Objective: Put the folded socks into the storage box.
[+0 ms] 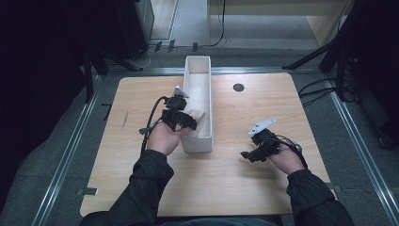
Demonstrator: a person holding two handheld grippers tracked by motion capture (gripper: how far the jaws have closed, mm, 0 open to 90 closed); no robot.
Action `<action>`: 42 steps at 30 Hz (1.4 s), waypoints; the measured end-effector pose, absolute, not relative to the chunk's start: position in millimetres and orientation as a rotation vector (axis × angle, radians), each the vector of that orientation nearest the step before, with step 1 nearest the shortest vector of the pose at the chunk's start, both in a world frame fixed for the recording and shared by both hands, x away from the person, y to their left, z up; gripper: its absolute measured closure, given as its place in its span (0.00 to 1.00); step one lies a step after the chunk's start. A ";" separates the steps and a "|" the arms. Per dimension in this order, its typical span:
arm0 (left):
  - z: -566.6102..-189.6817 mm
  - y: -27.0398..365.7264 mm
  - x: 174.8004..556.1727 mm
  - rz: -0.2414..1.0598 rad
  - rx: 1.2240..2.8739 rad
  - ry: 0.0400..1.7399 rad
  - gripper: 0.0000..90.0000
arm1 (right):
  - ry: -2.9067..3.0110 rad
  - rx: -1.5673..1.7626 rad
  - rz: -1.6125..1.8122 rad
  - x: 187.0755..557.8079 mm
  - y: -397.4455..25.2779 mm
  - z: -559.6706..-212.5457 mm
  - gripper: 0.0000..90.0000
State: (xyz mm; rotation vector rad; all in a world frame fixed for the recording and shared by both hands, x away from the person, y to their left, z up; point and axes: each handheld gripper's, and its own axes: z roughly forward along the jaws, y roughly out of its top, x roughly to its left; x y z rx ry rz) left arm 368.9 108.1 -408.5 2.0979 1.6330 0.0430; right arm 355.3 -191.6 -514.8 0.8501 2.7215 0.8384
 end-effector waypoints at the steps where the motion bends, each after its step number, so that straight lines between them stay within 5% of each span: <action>1: -409.8 106.7 370.6 0.042 2.093 1.635 0.71 | 2.721 0.851 0.839 355.2 -191.4 -514.9 0.23; 32: -450.9 96.6 383.9 0.012 2.103 1.712 0.68 | 2.748 0.816 0.815 353.5 -188.9 -515.8 0.23; 42: -450.2 96.3 384.9 -0.037 2.123 1.699 0.53 | 2.760 0.808 0.809 353.0 -188.3 -516.3 0.23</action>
